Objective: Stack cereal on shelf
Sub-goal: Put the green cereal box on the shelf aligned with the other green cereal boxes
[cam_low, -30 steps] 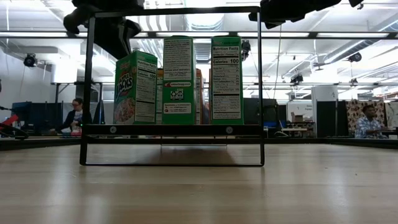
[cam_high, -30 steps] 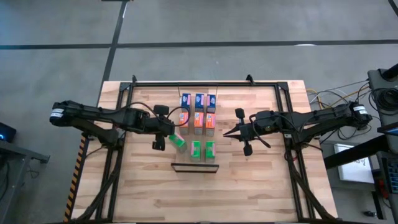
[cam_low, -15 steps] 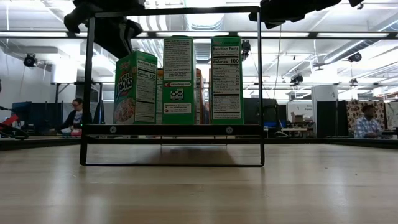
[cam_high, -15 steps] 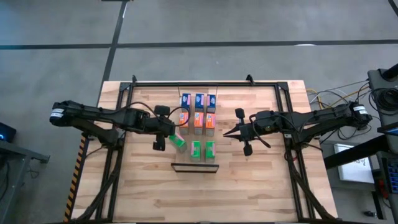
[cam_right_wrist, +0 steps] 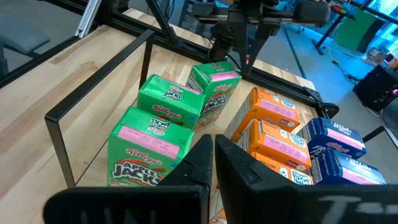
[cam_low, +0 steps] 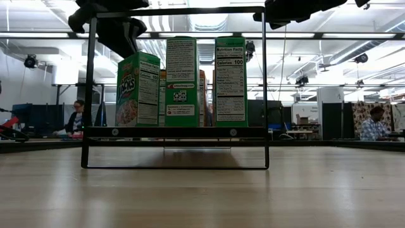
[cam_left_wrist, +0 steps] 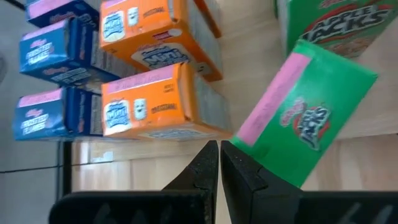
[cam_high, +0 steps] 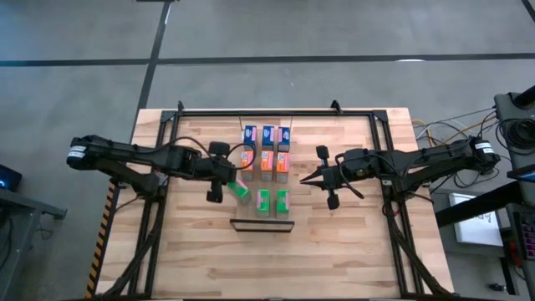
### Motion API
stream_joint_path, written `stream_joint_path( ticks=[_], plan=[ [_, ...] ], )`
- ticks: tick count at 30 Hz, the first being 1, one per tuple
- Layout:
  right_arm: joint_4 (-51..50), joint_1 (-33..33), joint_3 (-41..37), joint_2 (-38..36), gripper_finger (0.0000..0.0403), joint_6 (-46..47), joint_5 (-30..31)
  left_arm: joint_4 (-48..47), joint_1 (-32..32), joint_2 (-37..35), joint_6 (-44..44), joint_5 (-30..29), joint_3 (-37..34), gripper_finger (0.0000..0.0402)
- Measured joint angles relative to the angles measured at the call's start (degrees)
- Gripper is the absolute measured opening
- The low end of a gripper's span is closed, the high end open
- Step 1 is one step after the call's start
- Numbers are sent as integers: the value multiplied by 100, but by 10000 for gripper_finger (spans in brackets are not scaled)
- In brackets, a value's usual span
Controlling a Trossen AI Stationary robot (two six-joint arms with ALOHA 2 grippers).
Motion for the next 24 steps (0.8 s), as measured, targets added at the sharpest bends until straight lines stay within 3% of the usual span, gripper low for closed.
stream_joint_path(
  ticks=[24],
  plan=[
    [-6,0,0,0,9,0,-2,-190,11,435,81,-10,42,0]
  ],
)
